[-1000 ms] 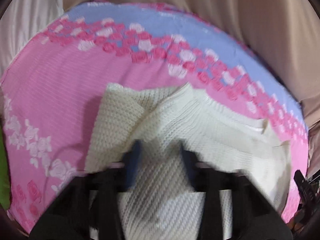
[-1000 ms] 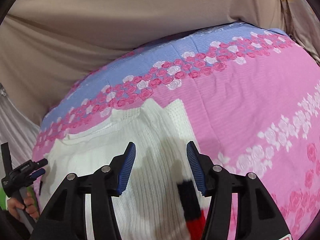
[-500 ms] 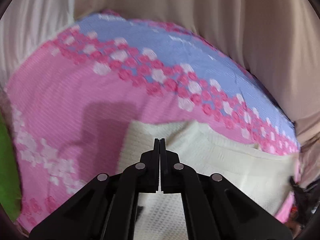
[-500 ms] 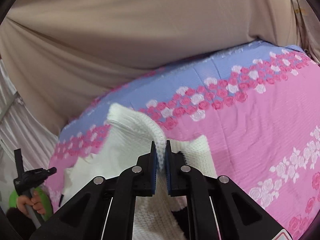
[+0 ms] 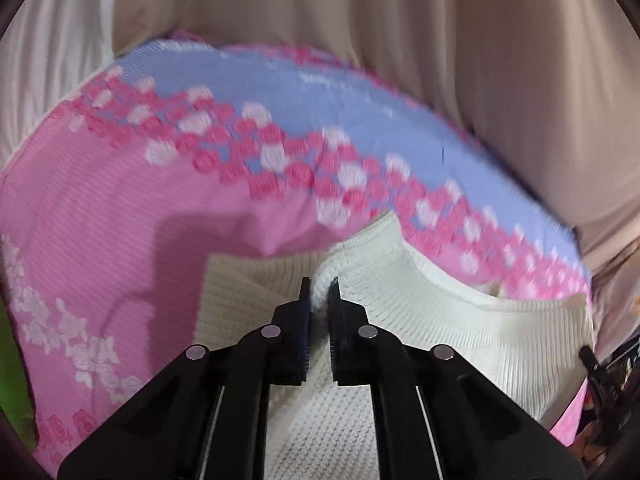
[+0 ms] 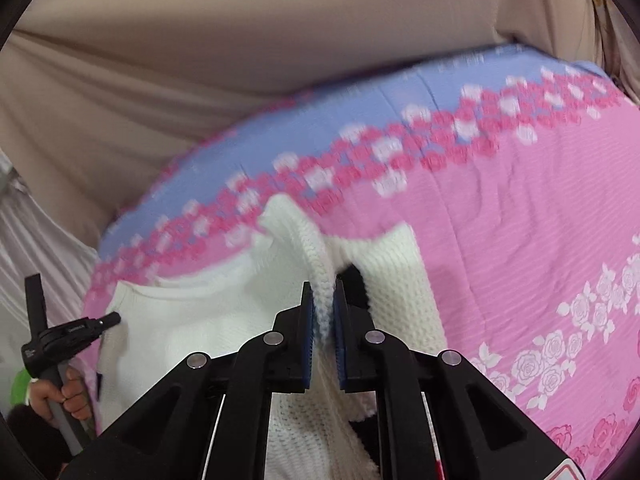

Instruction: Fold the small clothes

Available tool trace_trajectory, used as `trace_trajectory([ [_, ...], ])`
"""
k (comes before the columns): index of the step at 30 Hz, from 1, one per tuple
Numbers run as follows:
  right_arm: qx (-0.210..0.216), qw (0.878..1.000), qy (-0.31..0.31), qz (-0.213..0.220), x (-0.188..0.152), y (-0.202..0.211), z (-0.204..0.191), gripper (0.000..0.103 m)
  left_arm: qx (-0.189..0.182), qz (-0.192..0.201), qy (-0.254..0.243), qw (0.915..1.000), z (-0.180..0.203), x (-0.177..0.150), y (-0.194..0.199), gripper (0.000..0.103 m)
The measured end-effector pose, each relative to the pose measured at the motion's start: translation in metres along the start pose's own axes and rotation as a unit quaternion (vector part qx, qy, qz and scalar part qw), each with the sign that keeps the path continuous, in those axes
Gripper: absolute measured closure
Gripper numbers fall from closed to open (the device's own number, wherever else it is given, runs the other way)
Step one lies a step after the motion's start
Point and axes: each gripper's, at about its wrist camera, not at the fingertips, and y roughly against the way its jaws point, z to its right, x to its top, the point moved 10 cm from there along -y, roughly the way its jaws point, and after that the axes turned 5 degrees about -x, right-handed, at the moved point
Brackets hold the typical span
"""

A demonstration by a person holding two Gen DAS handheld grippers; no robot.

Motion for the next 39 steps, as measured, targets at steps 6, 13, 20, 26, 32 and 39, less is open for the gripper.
trace_trajectory([
  [6, -0.011, 1.000, -0.020, 0.007, 0.018, -0.015, 0.018, 0.094, 0.055, -0.050, 0.016, 0.9971, -0.033, -0.004, -0.044, 0.096],
  [13, -0.052, 0.998, -0.020, -0.040, -0.009, -0.033, 0.041, 0.083, 0.036, -0.019, -0.012, 0.9991, -0.021, -0.032, -0.004, 0.092],
  [20, -0.059, 0.996, -0.009, -0.067, -0.108, 0.042, 0.069, 0.056, 0.037, -0.022, 0.054, 0.9976, -0.055, -0.135, 0.054, 0.055],
  [26, -0.036, 0.990, -0.074, -0.113, -0.173, 0.034, 0.081, 0.047, 0.047, -0.026, 0.154, 0.9866, -0.080, -0.179, 0.047, 0.041],
  [32, 0.010, 0.988, -0.109, -0.113, -0.152, 0.017, 0.062, 0.092, 0.025, -0.052, 0.164, 0.9848, -0.072, -0.170, 0.040, 0.084],
  [39, -0.006, 0.994, -0.078, -0.070, -0.141, 0.093, 0.072, 0.096, 0.020, -0.090, 0.121, 0.9884, -0.075, -0.201, 0.100, 0.086],
])
